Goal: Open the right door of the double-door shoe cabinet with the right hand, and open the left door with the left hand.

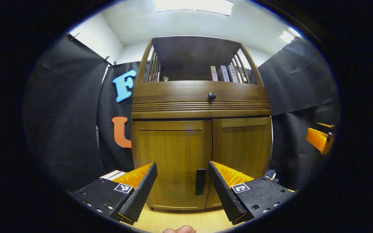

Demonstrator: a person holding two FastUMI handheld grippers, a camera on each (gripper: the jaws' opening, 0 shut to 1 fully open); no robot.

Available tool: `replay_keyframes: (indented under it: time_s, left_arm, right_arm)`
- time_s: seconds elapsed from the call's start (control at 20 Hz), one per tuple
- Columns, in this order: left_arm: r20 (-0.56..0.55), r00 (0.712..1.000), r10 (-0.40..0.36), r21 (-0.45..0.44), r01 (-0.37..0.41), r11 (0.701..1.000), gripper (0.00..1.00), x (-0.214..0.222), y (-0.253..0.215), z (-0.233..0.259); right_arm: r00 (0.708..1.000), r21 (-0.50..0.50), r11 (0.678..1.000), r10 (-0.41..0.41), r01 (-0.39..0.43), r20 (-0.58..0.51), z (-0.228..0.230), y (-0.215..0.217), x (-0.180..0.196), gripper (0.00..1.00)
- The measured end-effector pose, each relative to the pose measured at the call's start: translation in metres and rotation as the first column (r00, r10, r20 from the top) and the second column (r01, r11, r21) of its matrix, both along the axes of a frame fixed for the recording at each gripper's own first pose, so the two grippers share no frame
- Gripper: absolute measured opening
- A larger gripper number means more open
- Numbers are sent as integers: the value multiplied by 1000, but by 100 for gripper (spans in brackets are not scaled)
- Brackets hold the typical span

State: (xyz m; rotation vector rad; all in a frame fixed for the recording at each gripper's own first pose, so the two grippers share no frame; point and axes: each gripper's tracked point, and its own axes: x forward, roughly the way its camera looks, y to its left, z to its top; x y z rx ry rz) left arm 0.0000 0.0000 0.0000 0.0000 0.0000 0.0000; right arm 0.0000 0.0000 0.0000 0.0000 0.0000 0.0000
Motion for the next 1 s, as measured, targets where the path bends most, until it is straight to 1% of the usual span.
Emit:
replay_keyframes:
  time_s: [0.1, 0.15, 0.2, 0.4, 0.55, 0.65, 0.7, 0.9, 0.95, 1.0]
  left_arm:
    - [-3, 1000, 1, 11, -1, 1000, 95, -1, -3, 1]
    - [-3, 1000, 0, 10, 0, 1000, 98, -2, -5, 2]
    - [-1, 1000, -2, 8, 2, 1000, 95, -3, -6, 4]
    - [16, 1000, 6, 6, -6, 1000, 96, 0, -5, 7]
    - [-2, 1000, 8, 0, -8, 1000, 96, -1, -8, 0]
    - [-2, 1000, 3, -3, -3, 1000, 100, 0, -8, 1]
    - [4, 1000, 5, 0, -5, 1000, 96, 1, -6, 2]
    - [11, 1000, 21, 3, -21, 1000, 96, 2, 6, 1]
    - [6, 1000, 30, 3, -30, 1000, 100, 4, 10, -2]
    - [2, 999, 37, 4, -37, 999, 100, 4, 14, -3]
  right_arm:
    - [1000, 22, 1000, 8, -8, -9, -2, -3, 6, 100]
    - [1000, 34, 999, 6, -6, -7, -2, -6, 7, 100]
    - [1000, 44, 999, 3, -3, 0, -1, -8, 7, 100]
    - [1000, 41, 999, -14, 13, 19, 2, -14, 10, 100]
    - [1000, 42, 999, 3, -4, 25, 2, -8, 16, 100]
    - [1000, 32, 999, 16, -16, 18, -1, -3, 18, 100]
    - [1000, 29, 999, 19, -19, 12, -3, -1, 20, 100]
    - [1000, 17, 1000, 24, -24, 3, -11, 11, 31, 100]
    - [1000, 13, 1000, 23, -22, -8, -16, 15, 35, 100]
    - [1000, 9, 1000, 19, -19, -20, -21, 18, 40, 100]
